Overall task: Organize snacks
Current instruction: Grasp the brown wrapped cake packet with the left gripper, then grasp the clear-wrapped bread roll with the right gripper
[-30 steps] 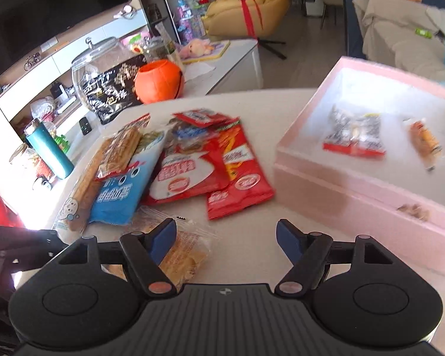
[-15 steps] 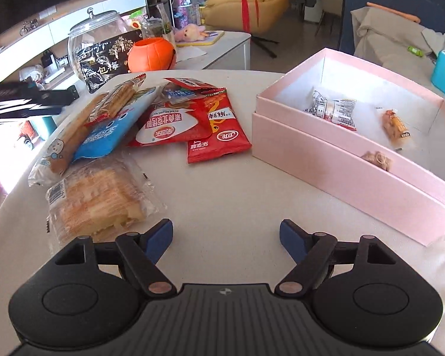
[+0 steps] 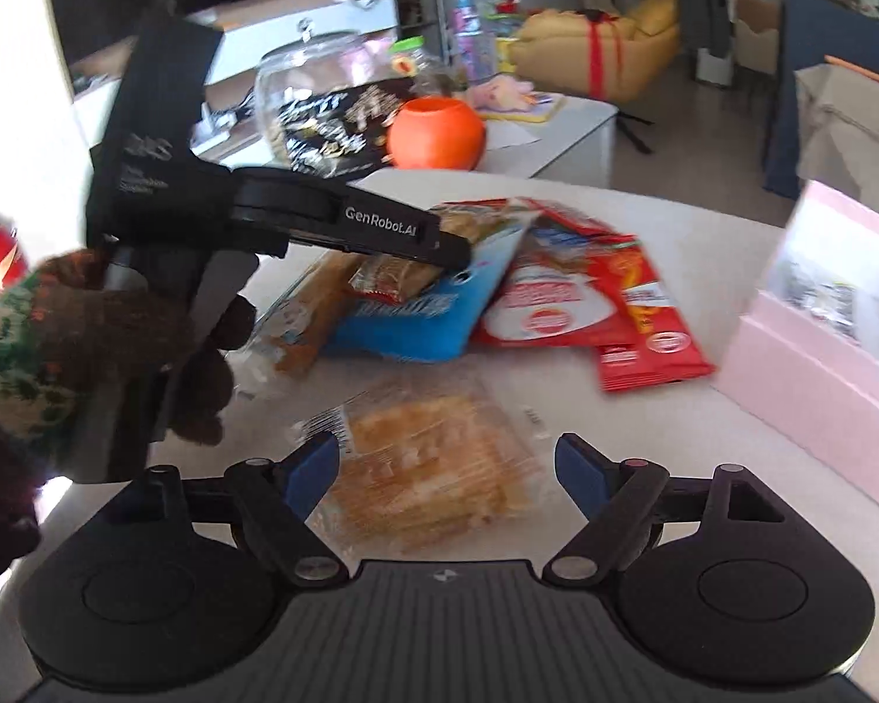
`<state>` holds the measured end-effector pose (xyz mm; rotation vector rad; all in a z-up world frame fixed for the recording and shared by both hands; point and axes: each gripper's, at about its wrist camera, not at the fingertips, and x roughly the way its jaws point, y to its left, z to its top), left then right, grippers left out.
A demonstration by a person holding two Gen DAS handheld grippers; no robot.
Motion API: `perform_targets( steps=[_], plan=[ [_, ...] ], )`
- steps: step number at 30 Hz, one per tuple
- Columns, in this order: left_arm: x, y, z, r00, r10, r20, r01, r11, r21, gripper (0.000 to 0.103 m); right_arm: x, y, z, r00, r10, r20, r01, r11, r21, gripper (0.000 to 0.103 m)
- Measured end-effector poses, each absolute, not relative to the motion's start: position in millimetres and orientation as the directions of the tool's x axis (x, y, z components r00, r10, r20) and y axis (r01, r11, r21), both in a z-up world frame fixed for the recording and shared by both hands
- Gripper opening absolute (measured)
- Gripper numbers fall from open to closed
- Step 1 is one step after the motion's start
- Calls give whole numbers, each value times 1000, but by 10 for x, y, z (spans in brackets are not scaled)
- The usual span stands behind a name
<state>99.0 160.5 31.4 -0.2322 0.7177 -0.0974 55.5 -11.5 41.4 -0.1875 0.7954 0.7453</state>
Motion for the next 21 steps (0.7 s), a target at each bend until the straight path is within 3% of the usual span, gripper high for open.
perform_targets(
  steps=[9,15,21],
  plan=[
    [325,1385,277,731,-281,-621,92,944,-318,41,453,-426,301,524,474,-708,-621,781,63,87],
    [203,1279,258,731,-218,-646,61,965,-256,41,490,-749,230,605,359,-711,-510,860,0,87],
    [176,1298,187,712,-200,-673,39,969,-246,41,574,-1062,123,618,367,-695,-422,901,101,90]
  ],
)
